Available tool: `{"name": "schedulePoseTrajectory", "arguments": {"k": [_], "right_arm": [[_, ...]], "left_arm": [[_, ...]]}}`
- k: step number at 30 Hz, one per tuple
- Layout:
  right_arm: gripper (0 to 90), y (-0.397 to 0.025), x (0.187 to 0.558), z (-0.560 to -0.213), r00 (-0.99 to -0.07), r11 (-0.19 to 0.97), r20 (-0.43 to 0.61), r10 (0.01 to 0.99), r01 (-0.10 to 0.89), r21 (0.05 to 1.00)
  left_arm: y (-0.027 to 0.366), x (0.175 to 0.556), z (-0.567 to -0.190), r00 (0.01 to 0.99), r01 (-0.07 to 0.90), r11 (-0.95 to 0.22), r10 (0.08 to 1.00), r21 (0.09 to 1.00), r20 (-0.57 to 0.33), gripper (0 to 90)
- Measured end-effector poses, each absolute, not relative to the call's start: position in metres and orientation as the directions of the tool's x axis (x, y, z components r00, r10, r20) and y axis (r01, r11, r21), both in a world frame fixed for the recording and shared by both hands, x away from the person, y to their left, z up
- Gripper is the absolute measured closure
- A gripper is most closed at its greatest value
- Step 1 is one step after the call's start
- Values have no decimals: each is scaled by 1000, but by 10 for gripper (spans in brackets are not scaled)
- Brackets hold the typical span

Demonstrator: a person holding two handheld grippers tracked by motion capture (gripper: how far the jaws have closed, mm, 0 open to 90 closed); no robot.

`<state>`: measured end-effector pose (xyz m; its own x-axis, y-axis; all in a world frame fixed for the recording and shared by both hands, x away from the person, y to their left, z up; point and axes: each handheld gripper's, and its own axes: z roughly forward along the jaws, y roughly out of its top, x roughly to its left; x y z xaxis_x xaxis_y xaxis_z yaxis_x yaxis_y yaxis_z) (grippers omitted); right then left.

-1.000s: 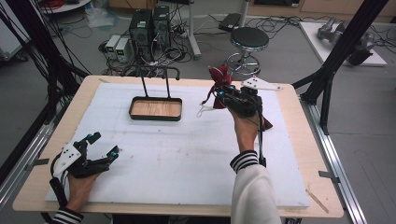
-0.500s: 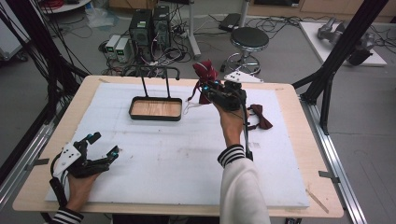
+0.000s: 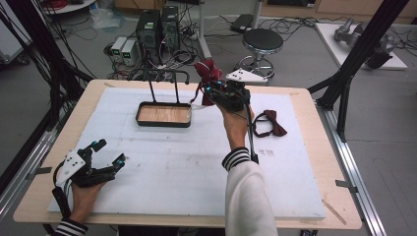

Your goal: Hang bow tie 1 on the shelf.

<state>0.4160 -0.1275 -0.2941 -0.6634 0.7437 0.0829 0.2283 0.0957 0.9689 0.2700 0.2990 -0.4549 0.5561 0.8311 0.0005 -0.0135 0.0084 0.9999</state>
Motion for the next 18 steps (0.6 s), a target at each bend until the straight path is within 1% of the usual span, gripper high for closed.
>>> {"name": "schedulePoseTrajectory", "arguments": {"k": [18], "right_arm": [[755,-101,434,-289,-675,97,86,733,228,969]], "left_arm": [[299,270,-455,557,-16,10,831,1000,0,123]]}}
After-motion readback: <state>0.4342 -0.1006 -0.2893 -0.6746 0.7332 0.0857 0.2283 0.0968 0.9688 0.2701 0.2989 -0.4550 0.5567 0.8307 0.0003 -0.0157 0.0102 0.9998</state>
